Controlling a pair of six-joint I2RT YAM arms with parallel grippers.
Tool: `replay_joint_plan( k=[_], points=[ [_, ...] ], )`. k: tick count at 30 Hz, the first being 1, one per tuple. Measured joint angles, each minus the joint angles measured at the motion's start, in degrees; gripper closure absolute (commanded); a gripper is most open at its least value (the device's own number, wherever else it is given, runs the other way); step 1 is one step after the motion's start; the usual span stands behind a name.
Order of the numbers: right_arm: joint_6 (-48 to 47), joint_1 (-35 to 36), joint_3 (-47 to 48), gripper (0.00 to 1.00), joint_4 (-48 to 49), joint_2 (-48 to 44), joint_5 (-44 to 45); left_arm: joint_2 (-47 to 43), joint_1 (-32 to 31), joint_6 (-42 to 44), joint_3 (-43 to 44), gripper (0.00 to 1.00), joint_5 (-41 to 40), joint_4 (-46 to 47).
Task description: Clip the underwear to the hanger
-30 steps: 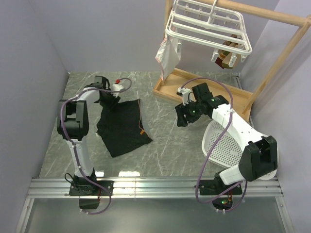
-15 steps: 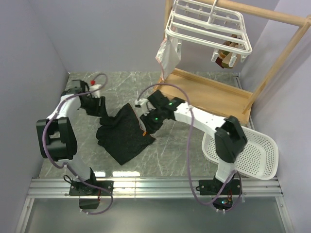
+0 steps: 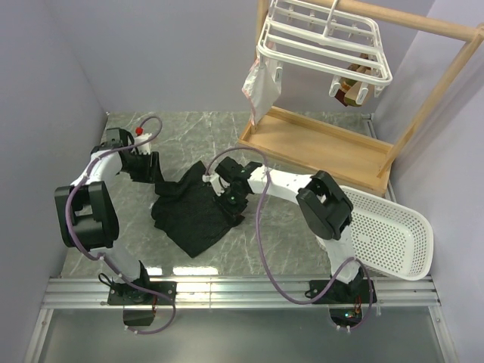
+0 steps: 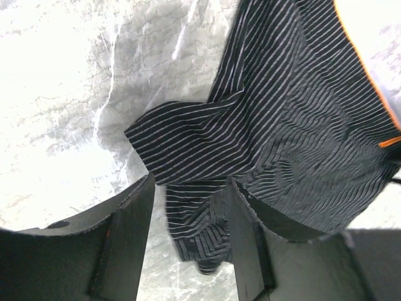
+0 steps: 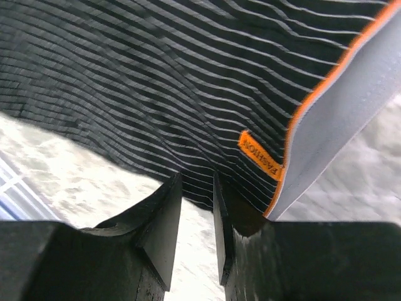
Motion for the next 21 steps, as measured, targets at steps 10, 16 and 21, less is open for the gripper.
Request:
replay_joint_plan(
  k=[10, 16, 21],
  points=[
    [-5.57, -13.2, -1.25, 0.63, -3.8, -1.07, 4.63, 1.57, -3.98, 0.7, -4.35, 0.48, -0.02, 5.95],
    [-8.39, -15.17, -1.16, 0.58, -7.69, -5.88, 3.91, 1.57, -9.27, -1.27, -6.97, 0.48, -0.02, 9.97],
    [-8.39, -8.79, -3.08, 0.58, -6.54, -10.29, 0.94, 3.89, -11.47, -3.19, -6.84, 0.49, -0.33, 12.46]
  ],
)
